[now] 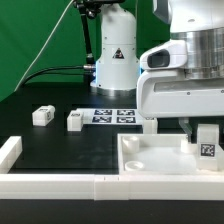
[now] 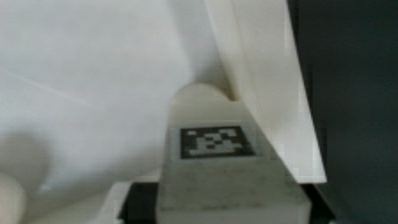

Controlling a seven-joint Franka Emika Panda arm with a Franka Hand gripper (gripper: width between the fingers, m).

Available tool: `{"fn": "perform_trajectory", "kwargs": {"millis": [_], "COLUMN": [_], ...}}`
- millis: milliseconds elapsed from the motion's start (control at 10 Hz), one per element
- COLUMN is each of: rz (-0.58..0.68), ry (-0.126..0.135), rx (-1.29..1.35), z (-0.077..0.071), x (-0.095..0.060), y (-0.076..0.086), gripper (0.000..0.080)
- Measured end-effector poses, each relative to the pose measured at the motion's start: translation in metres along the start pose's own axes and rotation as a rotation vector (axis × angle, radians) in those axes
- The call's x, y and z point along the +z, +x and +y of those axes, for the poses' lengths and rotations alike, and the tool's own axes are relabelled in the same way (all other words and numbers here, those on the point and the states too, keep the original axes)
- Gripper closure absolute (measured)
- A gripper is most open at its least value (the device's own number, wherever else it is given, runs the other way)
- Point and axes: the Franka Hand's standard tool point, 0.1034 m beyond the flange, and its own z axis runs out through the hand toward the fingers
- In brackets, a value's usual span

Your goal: Assemble one leg

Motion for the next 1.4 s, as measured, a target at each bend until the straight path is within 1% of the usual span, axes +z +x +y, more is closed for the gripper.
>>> {"fn": "perform_trajectory", "kwargs": {"millis": [200, 300, 400, 500, 600, 700, 900, 1000, 1100, 1200, 1400], "rz": [0.024, 0.019, 0.016, 0.009, -0.004, -0.013, -0.013, -0.011, -0.006, -0.003, -0.002], "ry": [0.025, 0.029, 0.03, 0.037, 0.046, 0.052, 0.053, 0.055, 0.056, 0.054, 0.035], "rx": [0.247, 0.417, 0.534, 0.6, 0.738, 0.812, 0.765, 0.752, 0.694, 0.557, 0.297], "z": [-0.0005, -0.001, -0.0009, -0.0007, -0.0018, -0.0026, -0.003, -0.0032, -0.0028, -0.0032, -0.0068], "x": [0.0007, 0.0011, 0.0012, 0.0013, 0.0019, 0.0021, 0.0023, 0.0028, 0.0049, 0.005, 0.0054], "y": [0.0017, -0.0005, -0.0006, -0.0004, -0.0015, -0.0021, -0.0025, -0.0023, -0.002, -0.0024, -0.0071], "gripper": [0.0502, 0.0502, 0.0502, 0.0502, 0.0502, 0.0502, 0.0503, 0.0337, 0.0195, 0.0164, 0.0152]}}
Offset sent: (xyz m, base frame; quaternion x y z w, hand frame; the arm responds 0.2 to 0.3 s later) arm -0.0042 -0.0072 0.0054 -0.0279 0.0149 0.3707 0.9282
